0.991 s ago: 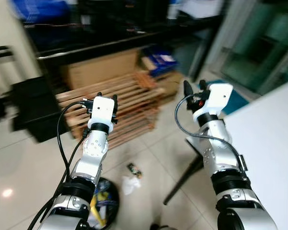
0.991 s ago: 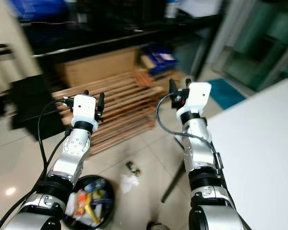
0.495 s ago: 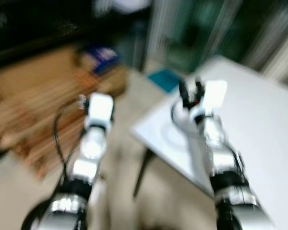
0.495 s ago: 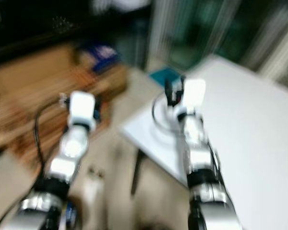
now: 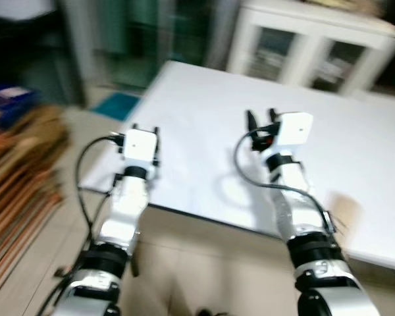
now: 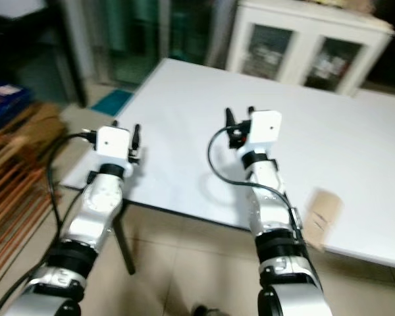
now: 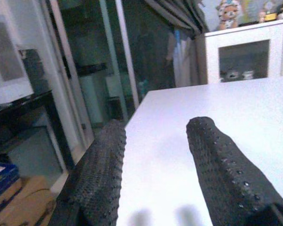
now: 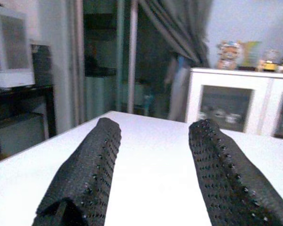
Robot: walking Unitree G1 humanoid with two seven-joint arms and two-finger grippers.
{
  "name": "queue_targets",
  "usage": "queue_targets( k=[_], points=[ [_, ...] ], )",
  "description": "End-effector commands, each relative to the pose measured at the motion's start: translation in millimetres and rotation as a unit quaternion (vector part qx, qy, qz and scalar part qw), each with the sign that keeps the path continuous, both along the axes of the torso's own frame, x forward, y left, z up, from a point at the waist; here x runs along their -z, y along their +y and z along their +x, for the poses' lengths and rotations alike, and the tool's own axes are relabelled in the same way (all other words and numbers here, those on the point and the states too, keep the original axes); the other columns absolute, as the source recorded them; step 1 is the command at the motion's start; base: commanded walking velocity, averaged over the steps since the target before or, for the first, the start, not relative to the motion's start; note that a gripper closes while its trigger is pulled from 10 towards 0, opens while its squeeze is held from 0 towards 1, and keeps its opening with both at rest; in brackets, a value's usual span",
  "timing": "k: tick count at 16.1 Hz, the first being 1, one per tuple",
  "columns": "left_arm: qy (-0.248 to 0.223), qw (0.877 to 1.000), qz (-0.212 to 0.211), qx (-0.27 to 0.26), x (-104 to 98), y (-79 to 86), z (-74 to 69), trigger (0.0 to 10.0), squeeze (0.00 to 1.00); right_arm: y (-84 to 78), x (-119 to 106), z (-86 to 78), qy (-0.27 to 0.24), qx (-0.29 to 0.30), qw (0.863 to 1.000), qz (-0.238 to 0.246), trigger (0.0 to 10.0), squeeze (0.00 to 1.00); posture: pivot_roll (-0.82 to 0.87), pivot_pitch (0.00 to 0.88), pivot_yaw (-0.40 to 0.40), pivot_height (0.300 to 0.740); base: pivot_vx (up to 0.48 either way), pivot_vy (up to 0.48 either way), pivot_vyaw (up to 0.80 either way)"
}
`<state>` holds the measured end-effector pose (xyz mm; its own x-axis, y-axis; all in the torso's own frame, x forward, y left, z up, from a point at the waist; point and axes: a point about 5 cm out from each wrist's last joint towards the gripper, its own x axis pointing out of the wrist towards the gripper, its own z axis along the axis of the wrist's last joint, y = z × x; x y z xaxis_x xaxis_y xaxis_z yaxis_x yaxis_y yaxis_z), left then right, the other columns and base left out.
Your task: Picking trash to rubbish bin
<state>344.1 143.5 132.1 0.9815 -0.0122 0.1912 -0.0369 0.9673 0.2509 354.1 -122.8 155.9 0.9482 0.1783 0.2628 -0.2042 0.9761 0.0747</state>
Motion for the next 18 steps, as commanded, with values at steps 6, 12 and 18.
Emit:
queue_targets(
  k=[6,12,18],
  points=[
    [0.006,1.0,-0.003,0.015,0,-8.4,0.7,10.0,0.0,-5.9,-3,1.8,0.002,0.007,1.0,-0.002,10.0,0.0,0.02,0.0,-0.073,0.74,0.0,0.0,-0.79],
    [0.013,1.0,0.003,0.011,2,-7.5,0.8,10.0,0.0,-2.4,4,0.8,0.019,-0.005,1.0,-0.011,10.0,0.0,0.01,0.0,-0.072,0.74,0.0,0.0,-0.26],
    [0.018,1.0,0.002,0.013,4,-9.7,0.5,10.0,0.0,1.4,7,-1.5,0.021,-0.014,0.999,-0.031,10.0,0.0,0.01,0.0,-0.062,0.74,0.0,0.0,0.53]
  ],
)
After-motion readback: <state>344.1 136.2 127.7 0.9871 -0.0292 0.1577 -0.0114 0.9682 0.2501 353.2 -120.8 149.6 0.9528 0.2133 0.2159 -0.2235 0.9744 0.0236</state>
